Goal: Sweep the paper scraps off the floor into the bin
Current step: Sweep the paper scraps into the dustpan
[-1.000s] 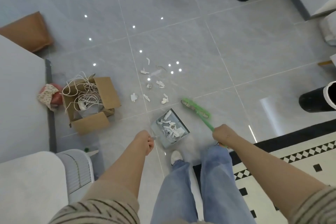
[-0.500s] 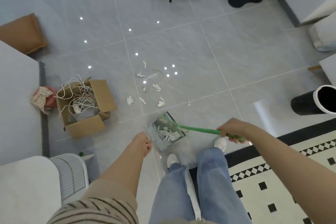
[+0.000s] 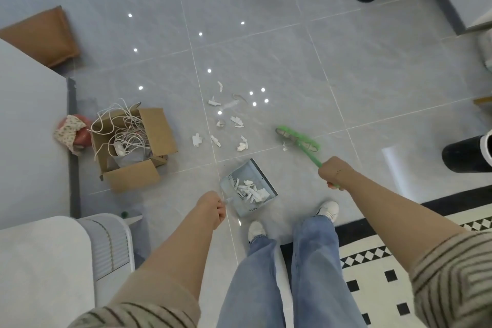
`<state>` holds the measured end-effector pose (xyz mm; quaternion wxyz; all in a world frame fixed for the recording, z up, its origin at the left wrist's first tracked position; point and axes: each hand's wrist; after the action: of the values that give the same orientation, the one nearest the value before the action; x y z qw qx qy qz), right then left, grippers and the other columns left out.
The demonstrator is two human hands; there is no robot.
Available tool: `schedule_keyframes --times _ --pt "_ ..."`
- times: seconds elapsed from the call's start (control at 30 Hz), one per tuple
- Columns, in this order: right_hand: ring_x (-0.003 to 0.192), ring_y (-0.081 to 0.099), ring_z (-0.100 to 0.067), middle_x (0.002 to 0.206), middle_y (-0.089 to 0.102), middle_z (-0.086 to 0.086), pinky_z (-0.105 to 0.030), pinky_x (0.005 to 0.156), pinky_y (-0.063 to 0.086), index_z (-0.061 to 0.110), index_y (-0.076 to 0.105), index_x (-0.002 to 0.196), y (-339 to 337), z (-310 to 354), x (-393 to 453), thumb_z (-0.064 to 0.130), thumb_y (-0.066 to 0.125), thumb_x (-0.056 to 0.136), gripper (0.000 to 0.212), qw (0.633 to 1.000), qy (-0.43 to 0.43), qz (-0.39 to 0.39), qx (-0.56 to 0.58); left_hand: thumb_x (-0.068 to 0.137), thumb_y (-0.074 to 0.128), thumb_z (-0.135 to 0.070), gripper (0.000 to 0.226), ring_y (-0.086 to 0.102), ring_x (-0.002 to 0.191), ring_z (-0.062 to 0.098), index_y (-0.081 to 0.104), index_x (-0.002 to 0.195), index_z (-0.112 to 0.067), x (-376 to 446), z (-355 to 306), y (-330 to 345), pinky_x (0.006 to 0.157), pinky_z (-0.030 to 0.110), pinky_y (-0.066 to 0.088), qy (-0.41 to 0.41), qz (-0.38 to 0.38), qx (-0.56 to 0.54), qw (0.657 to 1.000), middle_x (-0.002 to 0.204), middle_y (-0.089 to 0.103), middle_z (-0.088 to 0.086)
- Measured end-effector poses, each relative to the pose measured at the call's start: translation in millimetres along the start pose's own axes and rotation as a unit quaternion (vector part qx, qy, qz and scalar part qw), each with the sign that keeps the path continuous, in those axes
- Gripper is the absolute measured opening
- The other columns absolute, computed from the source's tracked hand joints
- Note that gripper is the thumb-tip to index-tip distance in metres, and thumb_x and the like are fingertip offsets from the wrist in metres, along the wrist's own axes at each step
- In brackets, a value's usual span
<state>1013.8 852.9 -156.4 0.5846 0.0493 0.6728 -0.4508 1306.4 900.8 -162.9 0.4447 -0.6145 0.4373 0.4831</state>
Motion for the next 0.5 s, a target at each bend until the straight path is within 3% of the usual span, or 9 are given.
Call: schedule_keyframes --times 0.03,0.07,0.1,0.13,0.23,0.3,0.37,0.43,0.5 --pt "0.046 0.047 -0.022 0.053 0.052 -0.013 -0.025 0.048 0.039 0.001 0.05 0.074 8 -1 -1 0.004 0.041 0.086 0.015 1.0 0.006 0.017 0.009 0.098 0.025 -0.002 0.045 0.022 0.012 0.005 0.043 0.137 0.011 4 2 -2 0.022 0.007 0.016 -0.012 0.01 -0.015 1.0 0.031 0.052 0.009" --pt "0.047 0.046 -0.022 0.054 0.051 -0.013 -0.026 0.05 0.04 0.002 0.048 0.071 14 -3 -2 0.003 0.042 0.085 0.015 0.999 0.015 0.033 0.018 0.097 0.024 -0.001 0.042 0.019 0.012 0.006 0.062 0.112 0.01 5 1 -1 0.021 0.009 0.013 -0.026 0.021 -0.032 0.999 0.065 0.072 0.02" --pt "0.047 0.044 -0.022 0.054 0.049 -0.013 -0.026 0.051 0.039 0.003 0.047 0.07 19 -5 -6 0.002 0.043 0.085 0.015 0.998 0.024 0.048 0.026 0.097 0.024 0.0 0.049 0.018 0.012 0.007 0.065 0.071 0.006 6 1 0 0.021 0.009 0.01 -0.045 0.022 -0.07 0.996 0.114 0.068 0.017" --pt "0.046 0.042 -0.021 0.055 0.046 -0.012 -0.025 0.05 0.037 0.004 0.045 0.07 22 -7 -8 0.0 0.044 0.085 0.016 0.997 0.026 0.062 0.032 0.096 0.025 0.001 0.059 0.017 0.012 0.008 0.055 0.045 -0.002 5 0 0 0.022 0.008 0.008 -0.053 0.026 -0.105 0.993 0.141 0.045 0.004" --pt "0.041 0.035 -0.017 0.053 0.04 -0.01 -0.02 0.044 0.028 0.004 0.049 0.075 7 -14 -21 0.0 0.048 0.086 0.012 0.993 0.032 0.108 0.035 0.095 0.027 -0.002 0.058 0.017 0.011 0.009 0.042 0.04 -0.012 6 -4 2 0.023 0.004 0.008 -0.057 0.035 -0.122 0.99 0.149 0.019 -0.01" --pt "0.039 0.033 -0.015 0.054 0.042 -0.008 -0.018 0.041 0.025 0.002 0.061 0.099 -14 -21 -26 0.003 0.05 0.087 0.017 0.989 0.04 0.129 0.055 0.095 0.026 -0.004 0.045 0.018 0.011 0.009 0.035 0.052 -0.013 7 -2 2 0.023 0.004 0.009 -0.063 0.036 -0.134 0.988 0.147 0.021 -0.011" --pt "0.039 0.031 -0.012 0.056 0.043 -0.007 -0.019 0.042 0.022 0.005 0.062 0.116 -35 -30 -31 0.004 0.049 0.086 0.033 0.984 0.049 0.148 0.088 0.095 0.028 -0.003 0.041 0.018 0.011 0.009 0.028 0.055 -0.015 3 -1 2 0.024 0.003 0.009 -0.065 0.035 -0.121 0.99 0.131 0.046 0.002" --pt "0.041 0.031 -0.01 0.058 0.044 -0.006 -0.019 0.044 0.022 0.01 0.063 0.117 -49 -39 -38 0.004 0.049 0.087 0.033 0.978 0.056 0.158 0.124 0.096 0.028 -0.003 0.052 0.017 0.011 0.009 0.033 0.045 -0.014 2 -2 -2 0.024 0.003 0.008 -0.061 0.035 -0.108 0.992 0.056 0.068 0.021" --pt "0.041 0.031 -0.01 0.059 0.045 -0.005 -0.019 0.044 0.022 0.014 0.062 0.116 -57 -46 -44 0.006 0.049 0.089 0.032 0.978 0.053 0.147 0.137 0.096 0.026 -0.003 0.061 0.017 0.01 0.009 0.036 0.037 -0.013 4 0 -5 0.021 0.005 0.007 -0.068 0.035 -0.128 0.989 0.02 0.034 0.011"
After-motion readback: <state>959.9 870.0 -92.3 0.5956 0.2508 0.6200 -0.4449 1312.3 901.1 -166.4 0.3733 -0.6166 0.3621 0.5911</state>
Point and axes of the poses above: each hand's wrist, its own x-axis towards the middle knuckle, its own y-axis out of the palm, z = x × y
